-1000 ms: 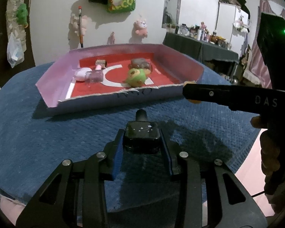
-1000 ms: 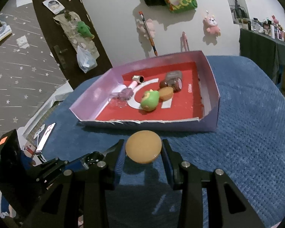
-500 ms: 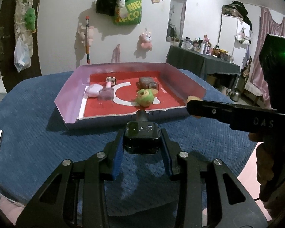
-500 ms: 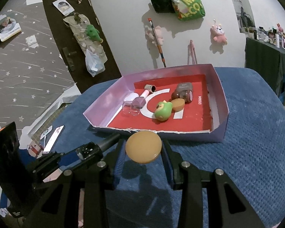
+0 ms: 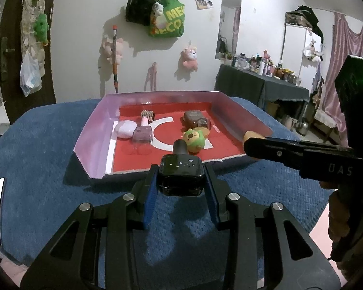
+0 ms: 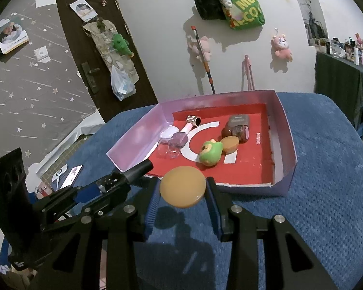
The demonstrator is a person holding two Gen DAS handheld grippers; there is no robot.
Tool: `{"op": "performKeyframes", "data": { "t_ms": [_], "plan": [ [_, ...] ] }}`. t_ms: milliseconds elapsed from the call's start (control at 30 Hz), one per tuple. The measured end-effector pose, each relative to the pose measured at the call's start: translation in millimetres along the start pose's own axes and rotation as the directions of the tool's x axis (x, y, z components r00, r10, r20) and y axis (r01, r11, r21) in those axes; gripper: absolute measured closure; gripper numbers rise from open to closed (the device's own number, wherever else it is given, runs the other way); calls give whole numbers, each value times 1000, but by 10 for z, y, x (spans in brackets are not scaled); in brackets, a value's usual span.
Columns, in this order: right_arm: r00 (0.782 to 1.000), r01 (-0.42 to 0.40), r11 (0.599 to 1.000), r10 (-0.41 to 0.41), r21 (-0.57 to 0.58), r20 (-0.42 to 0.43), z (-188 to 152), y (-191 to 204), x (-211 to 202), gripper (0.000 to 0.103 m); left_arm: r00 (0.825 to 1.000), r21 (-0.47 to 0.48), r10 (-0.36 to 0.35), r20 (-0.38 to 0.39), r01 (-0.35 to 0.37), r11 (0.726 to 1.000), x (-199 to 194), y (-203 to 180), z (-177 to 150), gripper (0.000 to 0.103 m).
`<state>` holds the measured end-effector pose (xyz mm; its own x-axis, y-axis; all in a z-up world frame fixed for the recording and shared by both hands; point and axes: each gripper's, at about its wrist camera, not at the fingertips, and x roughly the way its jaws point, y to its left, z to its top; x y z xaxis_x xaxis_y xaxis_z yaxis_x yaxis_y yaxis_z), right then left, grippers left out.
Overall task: Organize rigid objects
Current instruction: 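Carry the black nail polish and tan compact into the red tray with both tools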
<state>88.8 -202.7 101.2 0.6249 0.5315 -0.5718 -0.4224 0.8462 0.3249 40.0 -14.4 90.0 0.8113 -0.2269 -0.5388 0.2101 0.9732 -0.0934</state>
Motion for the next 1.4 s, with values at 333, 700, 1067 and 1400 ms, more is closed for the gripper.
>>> {"op": "performKeyframes", "data": {
  "t_ms": [333, 700, 1067, 1400],
  "plan": [
    [1000, 10, 1000, -10, 5, -4, 117, -93, 129, 63, 1000, -1, -9, 0, 9, 1000, 126, 34, 124, 69],
    [998, 55, 998, -54, 5, -41, 239, -255, 395, 63, 999, 6, -30, -16, 30, 1000, 362, 102, 311, 69],
    [985, 129, 991, -131, -20, -113, 292, -384, 720, 63, 994, -32, -41, -106, 38, 999, 761, 240, 284, 69],
    [972, 174, 984, -179, -46, -151, 309, -424, 920, 63, 986, -40, -25, -165, 19, 999, 1026, 340, 235, 69]
  ]
}}
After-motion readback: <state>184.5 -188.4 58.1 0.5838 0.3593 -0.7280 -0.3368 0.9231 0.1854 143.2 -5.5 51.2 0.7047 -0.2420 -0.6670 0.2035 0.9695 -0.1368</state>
